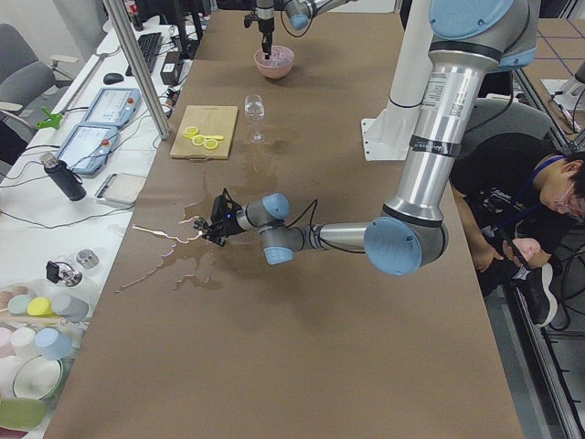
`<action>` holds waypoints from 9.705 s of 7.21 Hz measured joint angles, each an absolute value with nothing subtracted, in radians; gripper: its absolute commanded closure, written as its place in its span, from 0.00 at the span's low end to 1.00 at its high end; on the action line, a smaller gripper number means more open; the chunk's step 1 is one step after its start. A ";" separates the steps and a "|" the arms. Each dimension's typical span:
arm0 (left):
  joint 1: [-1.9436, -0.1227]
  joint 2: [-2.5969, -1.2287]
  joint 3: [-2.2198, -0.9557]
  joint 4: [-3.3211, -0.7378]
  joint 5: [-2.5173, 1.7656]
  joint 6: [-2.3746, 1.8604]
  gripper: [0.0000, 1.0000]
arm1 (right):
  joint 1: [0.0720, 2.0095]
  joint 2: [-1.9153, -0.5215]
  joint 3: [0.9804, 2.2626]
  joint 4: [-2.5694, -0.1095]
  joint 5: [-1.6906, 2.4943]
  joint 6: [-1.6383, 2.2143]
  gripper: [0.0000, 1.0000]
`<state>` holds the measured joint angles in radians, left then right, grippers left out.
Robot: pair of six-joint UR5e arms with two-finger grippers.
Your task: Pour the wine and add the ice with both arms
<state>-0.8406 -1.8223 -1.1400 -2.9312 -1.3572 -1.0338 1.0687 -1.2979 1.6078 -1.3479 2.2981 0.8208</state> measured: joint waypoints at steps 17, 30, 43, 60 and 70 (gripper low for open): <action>-0.832 -1.799 -1.179 -3.147 -1.075 -1.036 0.73 | 1.066 -1.301 1.609 -1.340 2.291 0.818 0.46; -0.698 -1.807 -1.652 -2.584 -1.019 -1.029 0.73 | 0.990 -1.305 1.666 -1.335 2.321 0.895 0.32; -0.395 -2.117 -1.733 -2.321 -0.790 -1.016 0.73 | 0.992 -1.352 1.611 -1.314 2.313 0.799 0.30; -0.372 -2.219 -1.722 -2.113 -0.805 -0.945 0.75 | 1.089 -1.303 1.670 -1.381 2.343 0.814 1.00; -0.377 -2.247 -1.699 -2.036 -0.849 -0.948 0.75 | 1.154 -1.266 1.696 -1.496 2.340 0.722 1.00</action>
